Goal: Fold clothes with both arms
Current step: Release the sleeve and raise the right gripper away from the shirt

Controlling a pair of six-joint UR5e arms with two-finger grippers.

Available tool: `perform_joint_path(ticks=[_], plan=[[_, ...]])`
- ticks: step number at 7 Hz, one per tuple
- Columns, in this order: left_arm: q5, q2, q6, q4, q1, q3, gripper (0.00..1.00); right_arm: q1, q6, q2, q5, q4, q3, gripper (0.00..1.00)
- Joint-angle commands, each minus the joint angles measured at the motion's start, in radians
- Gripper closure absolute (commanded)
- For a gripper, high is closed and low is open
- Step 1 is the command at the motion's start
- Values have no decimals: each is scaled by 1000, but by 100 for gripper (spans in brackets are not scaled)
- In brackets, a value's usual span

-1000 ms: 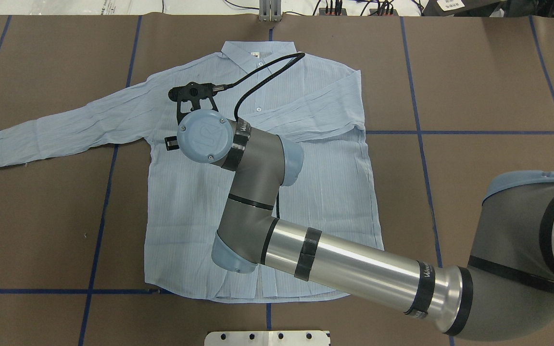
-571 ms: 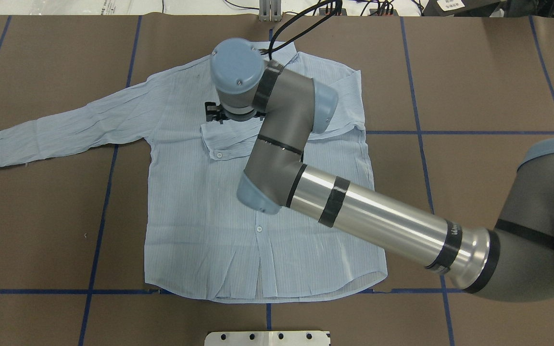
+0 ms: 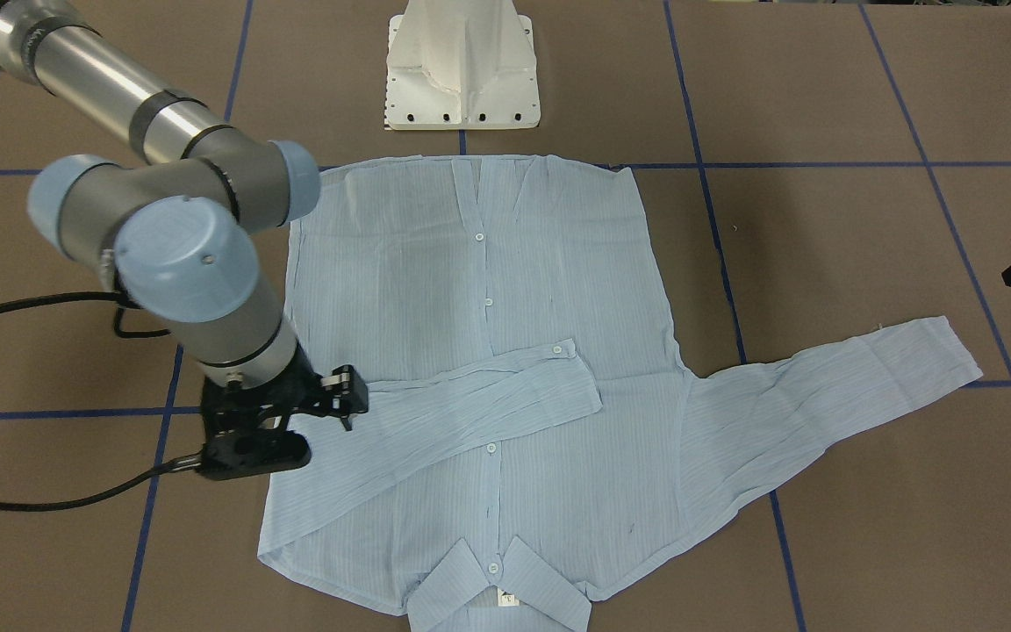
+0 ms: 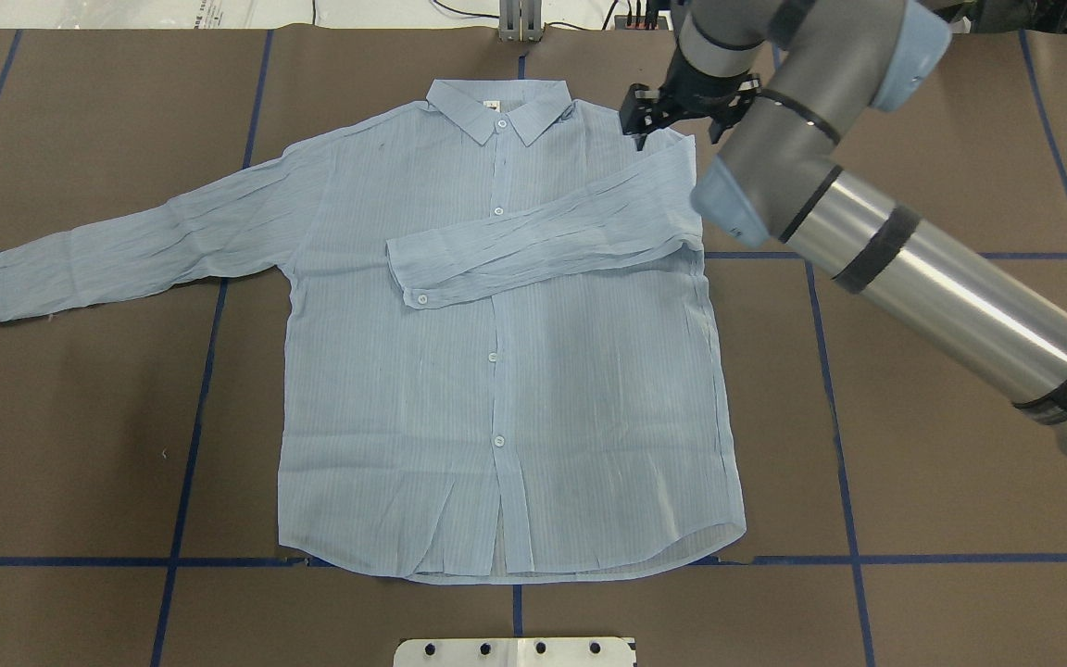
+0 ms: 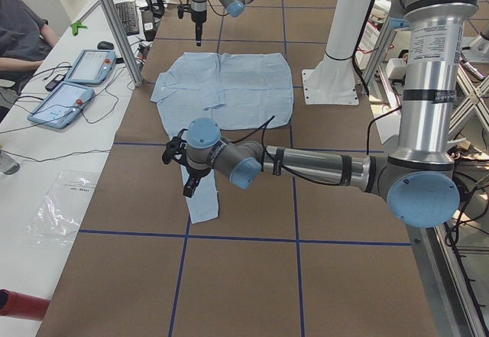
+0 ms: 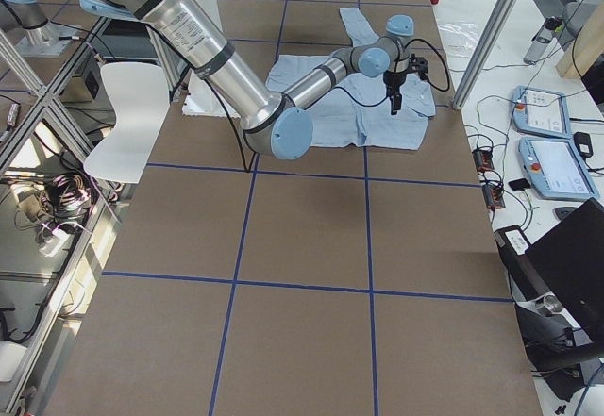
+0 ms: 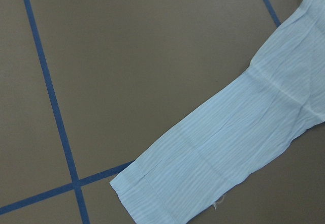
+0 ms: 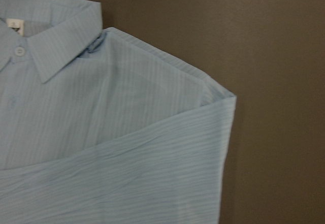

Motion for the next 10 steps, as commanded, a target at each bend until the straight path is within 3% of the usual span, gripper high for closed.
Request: perform_joint_path(ticks=[1,3,4,5,10], plan=[[113,10,-296,-312,88,163,6,160,-236,-156,103,-12,58,0],[172,12,-397,-443,155,255,8,266,-336,-230,112,-14,54,0],[183,12,-399,-476,172,286,8,306,-343,-272,163,-11,54,0],[195,5,-400,-473,187,296,10,343,-346,-305,203,-8,60,0],[209,-14,-402,-473,228,340,18,382,-415,-353,211,-3,68,0]])
